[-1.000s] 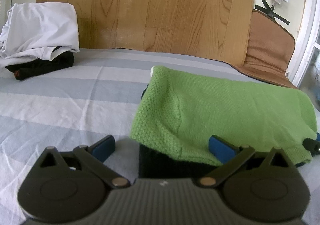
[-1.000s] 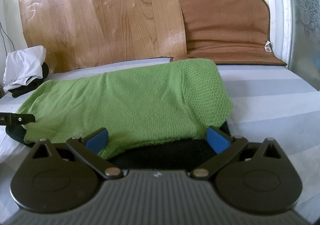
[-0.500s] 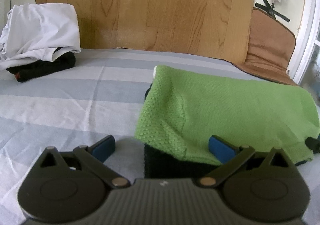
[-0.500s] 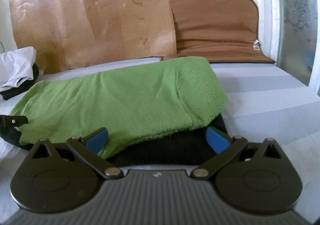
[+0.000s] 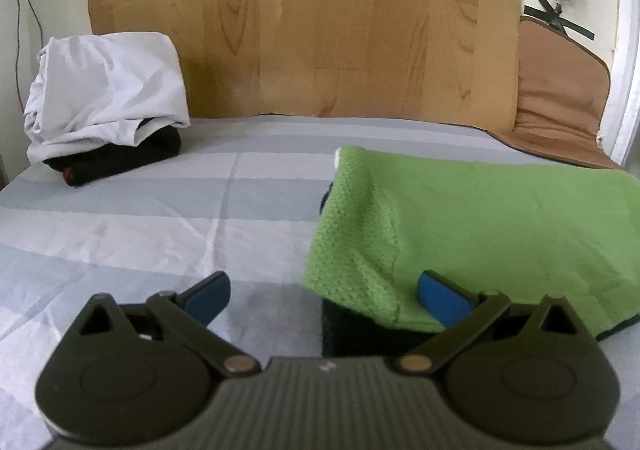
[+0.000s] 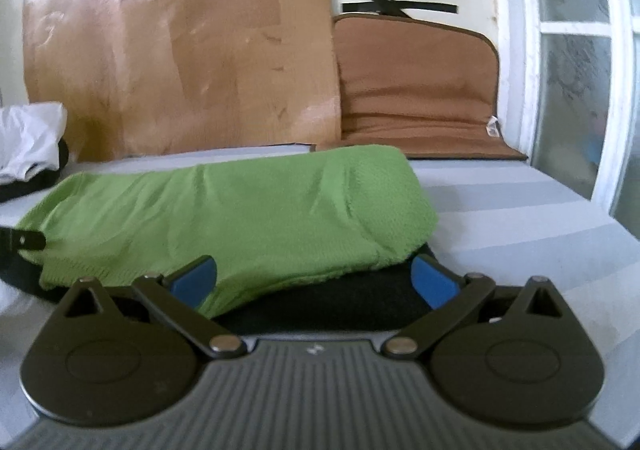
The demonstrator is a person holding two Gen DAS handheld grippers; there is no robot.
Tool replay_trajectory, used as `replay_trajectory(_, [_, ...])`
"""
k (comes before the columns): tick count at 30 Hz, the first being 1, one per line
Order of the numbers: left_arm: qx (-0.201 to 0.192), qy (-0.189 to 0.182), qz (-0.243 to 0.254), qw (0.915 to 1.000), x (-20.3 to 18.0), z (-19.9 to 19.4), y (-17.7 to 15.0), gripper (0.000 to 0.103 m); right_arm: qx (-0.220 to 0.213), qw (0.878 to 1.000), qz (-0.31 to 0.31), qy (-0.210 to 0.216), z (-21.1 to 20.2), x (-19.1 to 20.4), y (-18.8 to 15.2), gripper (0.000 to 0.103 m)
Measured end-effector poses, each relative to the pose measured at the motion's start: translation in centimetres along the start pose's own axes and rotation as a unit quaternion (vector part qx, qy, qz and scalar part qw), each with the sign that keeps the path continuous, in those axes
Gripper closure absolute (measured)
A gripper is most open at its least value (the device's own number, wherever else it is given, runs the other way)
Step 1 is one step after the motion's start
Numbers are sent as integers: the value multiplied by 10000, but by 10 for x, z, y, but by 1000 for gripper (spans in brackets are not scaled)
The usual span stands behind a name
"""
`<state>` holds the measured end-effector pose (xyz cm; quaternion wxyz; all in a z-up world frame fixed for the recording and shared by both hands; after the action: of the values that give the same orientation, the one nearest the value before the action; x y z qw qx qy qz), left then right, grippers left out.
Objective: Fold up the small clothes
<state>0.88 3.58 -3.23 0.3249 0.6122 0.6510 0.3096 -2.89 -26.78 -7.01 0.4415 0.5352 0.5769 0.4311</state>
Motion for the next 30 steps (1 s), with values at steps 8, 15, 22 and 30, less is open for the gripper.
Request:
replay_trajectory(8, [-87,57,-28,9999,4,-2,2,0,126,9992,381,-15,5,-9,-2,0])
replay_trajectory(15, [-59,27,-60,10000,5,-1,2,0,220,9990,391,-35,8,-10,-3,0])
replay_trajectory(22, [-17,27,-72,10000,6,0,2,0,254,9989,404,-18,9,-11,-4,0])
replay_trajectory(30, [144,21,-136,9998,8,5,0,0,275,9988,412,1,11,-11,-5,0])
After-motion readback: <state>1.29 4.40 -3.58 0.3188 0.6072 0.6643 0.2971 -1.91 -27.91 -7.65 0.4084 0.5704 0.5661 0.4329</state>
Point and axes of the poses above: each gripper's, at about its wrist camera, not at the fingertips, and z roughly the way its jaws point, x to its left, y to its top, the point moved 8 cm from there along z, roughly the way its jaws point, and after that the axes turned 1 degree about -y, right-handed, at the moved point
